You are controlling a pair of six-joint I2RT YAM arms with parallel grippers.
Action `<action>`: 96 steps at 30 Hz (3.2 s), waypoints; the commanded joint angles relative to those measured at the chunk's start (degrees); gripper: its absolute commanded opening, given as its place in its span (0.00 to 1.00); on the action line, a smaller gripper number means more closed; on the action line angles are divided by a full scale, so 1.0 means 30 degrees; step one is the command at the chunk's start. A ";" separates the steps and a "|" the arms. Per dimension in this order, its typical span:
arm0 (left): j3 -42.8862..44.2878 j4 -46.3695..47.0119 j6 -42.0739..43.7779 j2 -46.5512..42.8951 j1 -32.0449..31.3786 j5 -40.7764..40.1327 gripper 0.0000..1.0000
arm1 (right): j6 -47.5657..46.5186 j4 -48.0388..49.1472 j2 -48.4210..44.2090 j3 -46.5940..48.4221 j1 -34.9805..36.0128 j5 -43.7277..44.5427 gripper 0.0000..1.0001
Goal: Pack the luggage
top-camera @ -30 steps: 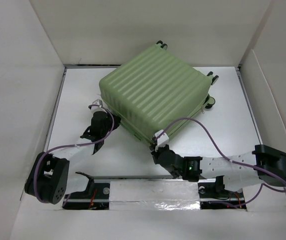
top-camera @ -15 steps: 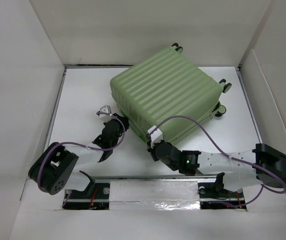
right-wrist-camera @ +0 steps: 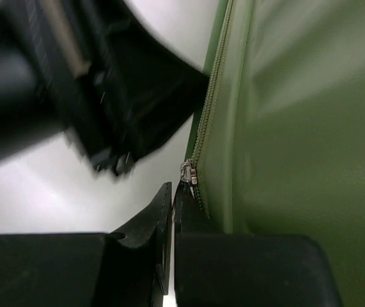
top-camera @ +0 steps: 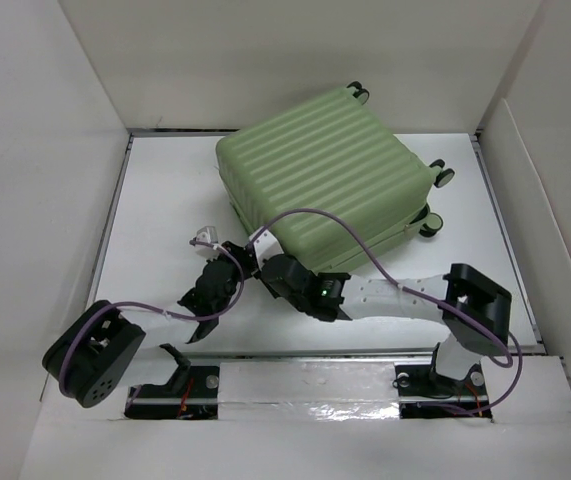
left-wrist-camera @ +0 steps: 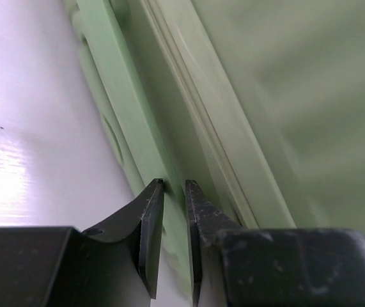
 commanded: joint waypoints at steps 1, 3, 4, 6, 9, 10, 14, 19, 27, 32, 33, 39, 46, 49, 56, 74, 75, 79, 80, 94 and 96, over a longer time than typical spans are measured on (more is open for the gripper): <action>-0.0461 -0.0697 -0.0960 0.0392 -0.1588 0.5901 0.00 | 0.1304 0.7435 0.1115 0.3416 -0.0746 -0.7900 0.00; -0.0490 -0.0931 -0.0842 0.0189 -0.1588 0.5755 0.00 | 0.0633 0.6993 0.0274 0.3511 -0.0134 -0.6942 0.00; -0.0490 -0.1135 -0.0813 -0.0276 -0.1588 0.5493 0.00 | 0.0340 0.6527 -0.0285 0.3102 0.0218 -0.6268 0.02; -0.0344 -0.2596 -0.0609 -0.1068 -0.1298 0.5083 0.00 | 0.0015 0.6055 -0.1543 0.1092 0.1302 -0.4188 0.09; -0.0197 -0.4882 -0.0171 -0.3234 0.0311 0.4583 0.00 | 0.1211 0.5907 -0.4735 -0.1872 0.1948 -0.3010 0.11; -0.0023 -0.5467 -0.0023 -0.4458 0.1244 0.4554 0.00 | 0.1535 0.5907 -0.6339 -0.3855 0.1950 -0.3097 0.13; 0.1002 -0.8949 0.0505 -0.7511 0.2597 0.3619 0.30 | 0.3322 0.3692 -0.9711 -0.6976 0.2301 -0.2804 0.65; 0.2638 -0.9692 0.0272 -1.0121 0.3976 0.2358 0.50 | 0.3765 -0.0355 -1.3497 -0.7713 0.2477 -0.2307 0.85; 0.8499 -0.8495 -0.1215 -0.5299 0.8862 0.4571 0.60 | 0.4146 -0.6629 -1.8101 -0.6950 -0.2491 0.4016 0.00; 1.2101 -0.7056 -0.2834 0.1378 1.2558 0.8765 0.58 | 0.2773 -0.5842 -1.8745 -0.8004 -1.1045 0.0778 0.00; 1.3616 -0.7142 -0.2631 0.3448 1.2794 0.9874 0.57 | 0.2653 -0.5348 -1.8863 -0.8353 -1.3320 -0.0361 0.00; 2.0387 -1.1061 0.0091 1.0139 1.2476 1.3044 0.56 | 0.1803 -0.2532 -1.7001 -0.9032 -1.9225 -0.5425 0.00; 2.1724 -1.0722 0.0420 1.2845 1.1949 1.4950 0.54 | 0.1656 0.0720 -1.1729 -0.8154 -2.1576 -1.0038 0.00; 2.0199 -0.8263 -0.0457 1.1942 1.1481 1.5480 0.52 | 0.1480 0.0926 -0.9442 -0.7128 -2.1576 -1.1298 0.00; 1.2943 -0.3400 -0.0958 0.7488 0.9549 1.3785 0.52 | 0.0224 0.3090 -0.6303 -0.4964 -1.9701 -1.2734 0.00; 0.3700 -0.2980 0.0008 -0.1801 0.2760 1.0796 0.52 | -0.1039 0.2864 -0.1172 0.0781 -1.8558 -1.6924 0.00; 0.3670 -0.3215 -0.0021 -0.2124 0.2139 1.0359 0.52 | -0.1213 0.2454 -0.1082 0.1074 -1.8819 -1.7129 0.02; 0.3378 -0.4065 -0.0431 -0.4317 -0.0235 0.8573 0.52 | -0.1479 0.1748 -0.1344 0.1283 -1.9697 -1.7217 0.10; 0.3203 -0.4299 -0.0519 -0.4643 -0.0734 0.8306 0.52 | -0.1479 0.1718 -0.1577 0.0934 -1.9904 -1.7305 0.13; 0.5485 -1.1591 0.1969 -1.0791 -0.1649 0.2450 0.57 | -0.1069 -0.2878 -1.4458 -0.3783 -2.1546 -1.0396 0.53; 0.5546 -1.2531 0.2467 -1.1528 -0.0859 0.1948 0.56 | -0.0894 -0.3117 -1.7916 -0.5188 -2.1546 -1.0711 0.24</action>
